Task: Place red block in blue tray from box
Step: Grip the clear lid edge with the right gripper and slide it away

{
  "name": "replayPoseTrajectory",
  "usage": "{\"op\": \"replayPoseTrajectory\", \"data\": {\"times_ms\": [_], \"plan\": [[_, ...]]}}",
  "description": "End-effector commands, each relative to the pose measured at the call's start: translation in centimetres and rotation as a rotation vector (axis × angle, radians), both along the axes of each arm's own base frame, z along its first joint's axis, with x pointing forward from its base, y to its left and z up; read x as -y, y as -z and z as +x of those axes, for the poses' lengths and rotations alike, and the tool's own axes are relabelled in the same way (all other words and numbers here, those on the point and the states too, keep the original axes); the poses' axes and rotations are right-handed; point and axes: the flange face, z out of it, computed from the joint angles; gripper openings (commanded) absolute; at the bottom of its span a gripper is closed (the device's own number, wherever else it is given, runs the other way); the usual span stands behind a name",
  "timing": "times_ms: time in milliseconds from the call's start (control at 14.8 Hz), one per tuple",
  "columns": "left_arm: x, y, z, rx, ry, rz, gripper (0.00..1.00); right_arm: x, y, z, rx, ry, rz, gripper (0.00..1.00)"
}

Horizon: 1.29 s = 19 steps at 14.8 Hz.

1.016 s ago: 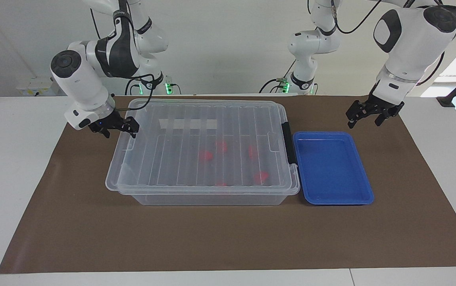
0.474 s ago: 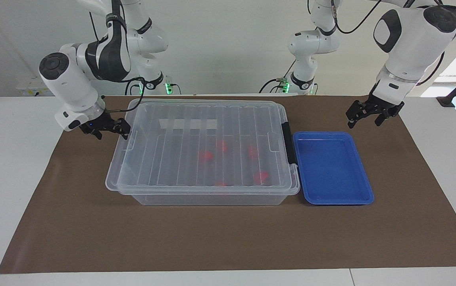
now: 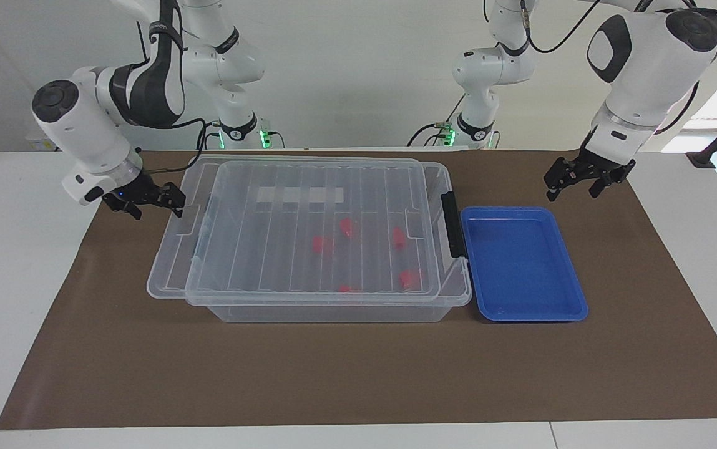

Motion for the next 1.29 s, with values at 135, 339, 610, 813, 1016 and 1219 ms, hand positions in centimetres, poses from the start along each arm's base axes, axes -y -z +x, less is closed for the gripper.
{"op": "replayPoseTrajectory", "data": {"times_ms": [135,339,610,813,1016,1219], "plan": [[-0.1,0.0,-0.5,-0.010,0.001,-0.002,1.00,2.2,-0.4,-0.7,0.023,-0.012,-0.016,1.00],[0.3,0.2,-0.6,-0.007,0.007,-0.002,1.00,3.4,-0.5,-0.9,0.026,-0.025,-0.013,1.00],[0.5,0.0,-0.7,0.001,0.012,-0.002,1.00,4.8,-0.9,-0.9,0.047,-0.049,-0.017,1.00],[0.7,0.0,-0.7,0.001,0.014,-0.002,1.00,5.9,-1.2,-1.0,0.051,-0.047,-0.031,1.00],[0.9,0.0,-0.7,0.001,0.017,-0.002,1.00,7.4,-1.3,-1.4,0.051,-0.072,-0.032,1.00],[1.6,0.3,-0.7,0.004,0.027,-0.003,1.00,8.3,-1.4,-1.6,0.054,-0.084,-0.031,1.00]]}}
